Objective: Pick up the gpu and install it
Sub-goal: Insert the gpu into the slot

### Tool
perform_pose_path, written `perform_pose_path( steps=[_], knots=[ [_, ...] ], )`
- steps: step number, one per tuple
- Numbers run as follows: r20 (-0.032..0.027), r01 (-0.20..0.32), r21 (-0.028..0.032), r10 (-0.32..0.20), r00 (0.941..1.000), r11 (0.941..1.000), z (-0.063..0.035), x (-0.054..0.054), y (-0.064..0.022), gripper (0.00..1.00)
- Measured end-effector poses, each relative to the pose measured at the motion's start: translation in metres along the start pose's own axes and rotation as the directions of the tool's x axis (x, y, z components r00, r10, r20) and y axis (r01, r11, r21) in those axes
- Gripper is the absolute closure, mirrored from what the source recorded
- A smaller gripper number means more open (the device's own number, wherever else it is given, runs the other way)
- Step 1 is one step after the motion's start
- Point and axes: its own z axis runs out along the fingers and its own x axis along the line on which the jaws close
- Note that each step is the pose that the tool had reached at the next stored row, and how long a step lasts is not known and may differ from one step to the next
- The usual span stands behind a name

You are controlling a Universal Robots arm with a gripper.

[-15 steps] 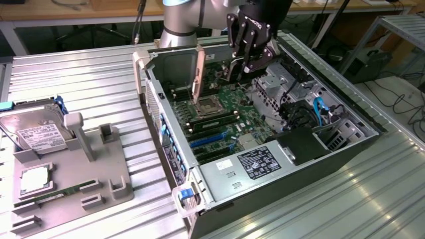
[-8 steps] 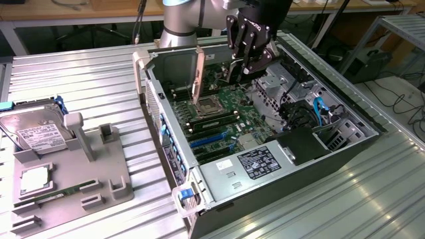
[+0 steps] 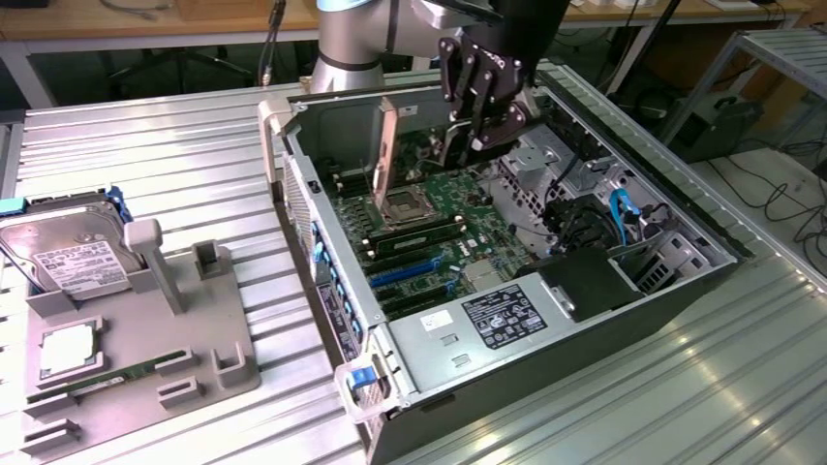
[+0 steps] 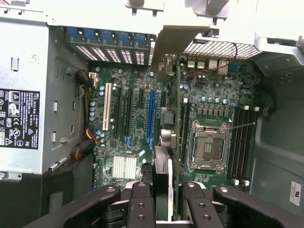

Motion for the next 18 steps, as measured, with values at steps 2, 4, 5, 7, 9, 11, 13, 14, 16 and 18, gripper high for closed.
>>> perform_pose_path(
  steps=[2, 4, 5, 7, 9, 11, 13, 14, 16, 18],
  knots=[
    [0.0001, 0.0, 0.0001, 0.0, 1.0, 1.0, 0.0016, 0.0, 0.0, 0.73],
    [0.0, 0.0, 0.0, 0.0, 1.0, 1.0, 0.0032, 0.0, -0.0001, 0.73],
    [0.0, 0.0, 0.0001, 0.0, 1.0, 1.0, 0.004, 0.0, -0.0001, 0.73],
    [0.0001, 0.0, 0.0001, 0.0, 1.0, 1.0, 0.0059, 0.0, -0.0001, 0.73],
    [0.0, 0.0, 0.0, 0.0, 1.0, 1.0, 0.0076, 0.0, -0.0001, 0.73],
    [0.0002, 0.0, 0.0001, 0.0, 1.0, 1.0, 0.0096, 0.0, -0.0001, 0.73],
    [0.0002, 0.0, 0.0001, 0.0, 1.0, 1.0, 0.0117, 0.0, -0.0002, 0.73],
    [0.0001, 0.0, -0.0001, 0.0, 1.0, 1.0, 0.0131, 0.0, -0.0002, 0.73],
    [0.0003, -0.004, -0.0003, 0.004, 1.0, 1.0, 0.0163, 0.0, -0.0003, 0.73],
    [0.0006, -0.018, -0.0006, 0.018, 0.9998, 0.9998, 0.0197, 0.001, -0.0003, 0.73]
  ],
)
